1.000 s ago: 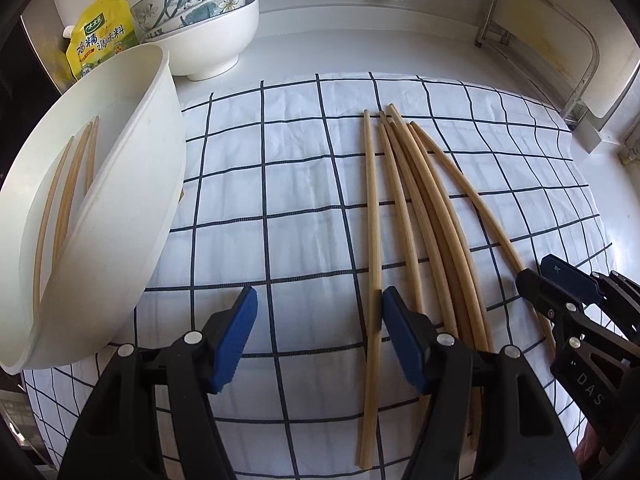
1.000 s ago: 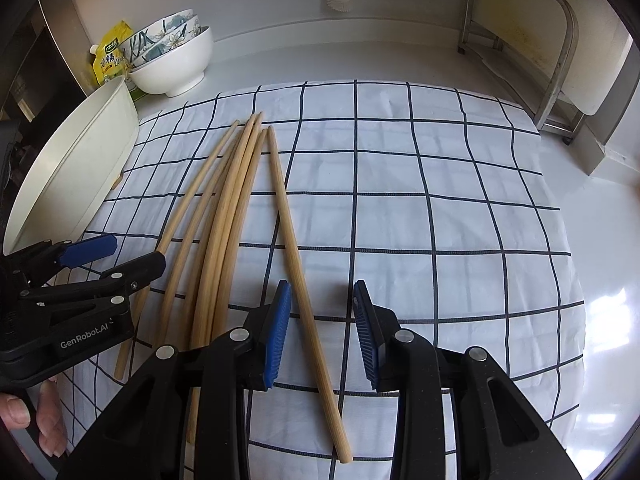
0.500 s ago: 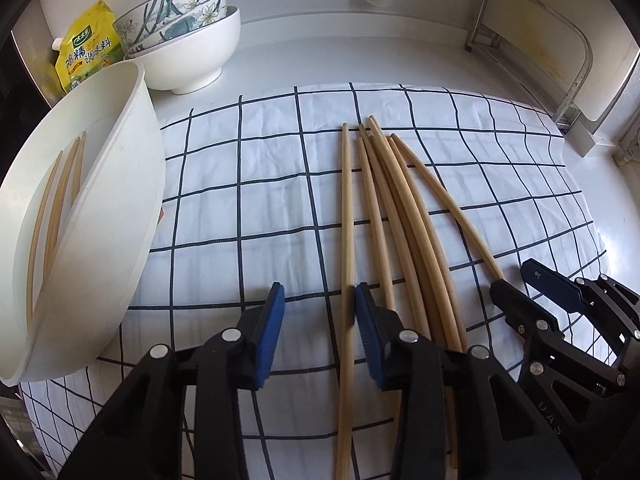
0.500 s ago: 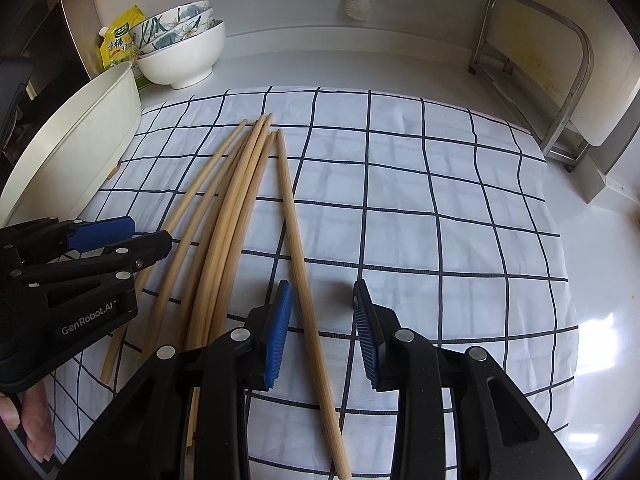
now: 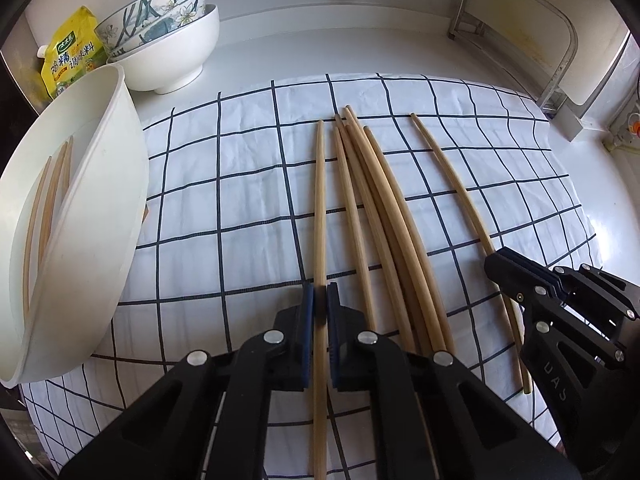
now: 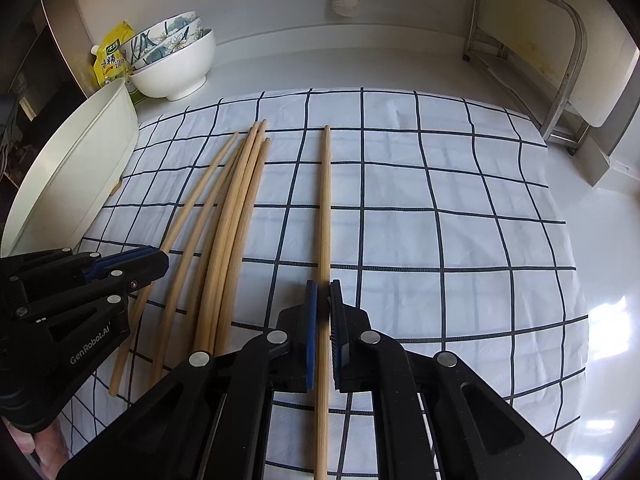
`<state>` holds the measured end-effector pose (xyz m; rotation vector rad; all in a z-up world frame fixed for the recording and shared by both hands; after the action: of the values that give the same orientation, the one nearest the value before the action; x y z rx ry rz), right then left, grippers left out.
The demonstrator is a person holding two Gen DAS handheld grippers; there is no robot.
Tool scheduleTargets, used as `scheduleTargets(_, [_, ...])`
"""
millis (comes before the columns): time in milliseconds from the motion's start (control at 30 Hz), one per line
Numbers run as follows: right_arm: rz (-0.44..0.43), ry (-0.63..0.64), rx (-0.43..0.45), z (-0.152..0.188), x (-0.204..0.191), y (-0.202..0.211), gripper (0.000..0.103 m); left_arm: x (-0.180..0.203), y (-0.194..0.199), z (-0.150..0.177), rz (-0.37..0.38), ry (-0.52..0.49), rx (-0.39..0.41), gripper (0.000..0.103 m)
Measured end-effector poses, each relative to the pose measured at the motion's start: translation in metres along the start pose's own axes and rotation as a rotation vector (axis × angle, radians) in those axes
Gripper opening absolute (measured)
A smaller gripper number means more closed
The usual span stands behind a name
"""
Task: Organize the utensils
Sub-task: 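Lift the held chopsticks and carry both tools over the white basin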
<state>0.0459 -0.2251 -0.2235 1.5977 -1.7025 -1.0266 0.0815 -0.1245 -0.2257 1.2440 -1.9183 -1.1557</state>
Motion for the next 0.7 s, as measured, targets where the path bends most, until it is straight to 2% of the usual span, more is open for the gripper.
scheduleTargets(333, [-0.033, -0.043, -0.008, -0.001, -0.004, 0.016, 0.006, -0.008, 0.018, -0.003, 0.014, 0.009, 0.003, 0.007])
scheduleTargets(700, [-0.045, -0.039, 0.048, -0.025, -0.021, 0.052, 0.006, -0.021, 0.065, -0.016, 0.050, -0.009, 0.072, 0.007])
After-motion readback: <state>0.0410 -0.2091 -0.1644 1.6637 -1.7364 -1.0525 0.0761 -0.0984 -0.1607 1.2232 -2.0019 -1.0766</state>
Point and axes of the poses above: each gripper's, at about its wrist camera, not at the fingertips, and y roughly against the way its jaws point, x to its right, z to its underside, the point moved 10 cm from there along -y, roughly the way its jaws point, and after that the axes turned 3 degrees about x, right-handed, at the moved point
